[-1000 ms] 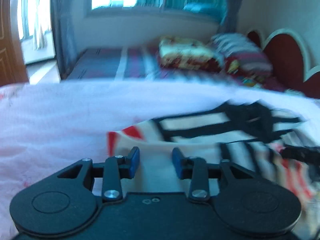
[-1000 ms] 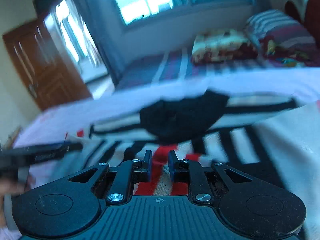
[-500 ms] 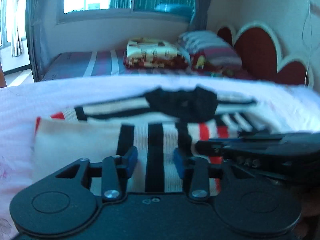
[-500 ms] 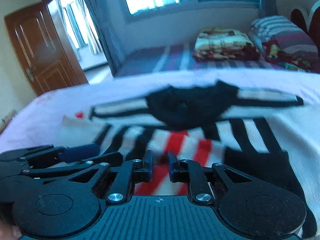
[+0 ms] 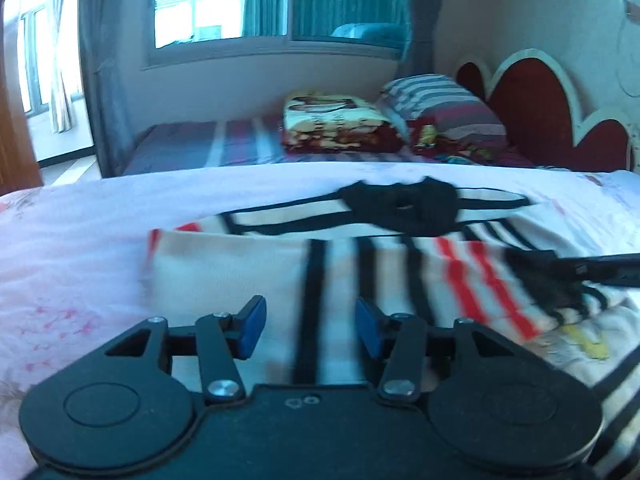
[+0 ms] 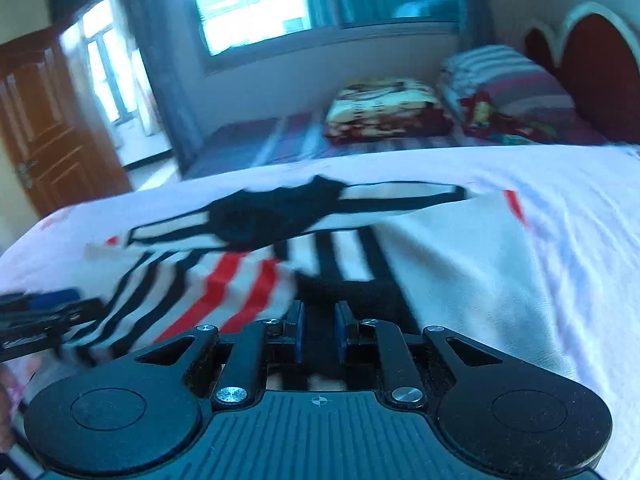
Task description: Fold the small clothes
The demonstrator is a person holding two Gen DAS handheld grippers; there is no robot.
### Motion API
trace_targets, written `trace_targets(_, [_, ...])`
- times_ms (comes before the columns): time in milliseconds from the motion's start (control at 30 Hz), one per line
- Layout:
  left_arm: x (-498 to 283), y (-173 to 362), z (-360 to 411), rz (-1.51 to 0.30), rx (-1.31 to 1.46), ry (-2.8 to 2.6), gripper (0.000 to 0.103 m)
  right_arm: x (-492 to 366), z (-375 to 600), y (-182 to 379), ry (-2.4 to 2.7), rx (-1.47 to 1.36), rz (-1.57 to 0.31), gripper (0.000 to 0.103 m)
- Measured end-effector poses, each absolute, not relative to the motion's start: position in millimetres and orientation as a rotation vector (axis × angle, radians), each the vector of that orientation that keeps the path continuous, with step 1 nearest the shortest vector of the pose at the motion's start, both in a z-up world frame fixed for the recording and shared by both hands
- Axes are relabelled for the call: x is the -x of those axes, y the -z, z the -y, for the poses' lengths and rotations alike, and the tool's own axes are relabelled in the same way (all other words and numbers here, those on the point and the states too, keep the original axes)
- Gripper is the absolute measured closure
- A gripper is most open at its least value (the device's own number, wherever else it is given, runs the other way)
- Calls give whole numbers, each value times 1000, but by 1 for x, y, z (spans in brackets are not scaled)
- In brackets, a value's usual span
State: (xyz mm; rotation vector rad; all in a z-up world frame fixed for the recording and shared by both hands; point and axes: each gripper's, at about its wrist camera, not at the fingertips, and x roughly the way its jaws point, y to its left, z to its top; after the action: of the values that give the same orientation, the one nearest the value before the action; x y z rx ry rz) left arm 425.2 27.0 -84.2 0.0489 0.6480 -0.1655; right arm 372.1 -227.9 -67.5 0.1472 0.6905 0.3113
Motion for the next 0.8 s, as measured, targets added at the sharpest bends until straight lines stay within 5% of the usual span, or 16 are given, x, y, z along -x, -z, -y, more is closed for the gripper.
trace_targets(233, [-426, 109, -22, -716, 10, 152, 46, -365, 227, 82, -340, -42, -740, 87])
trace_targets(800, [-396, 95, -20, -719, -46, -33, 42, -377, 272, 87, -415, -88, -757, 87])
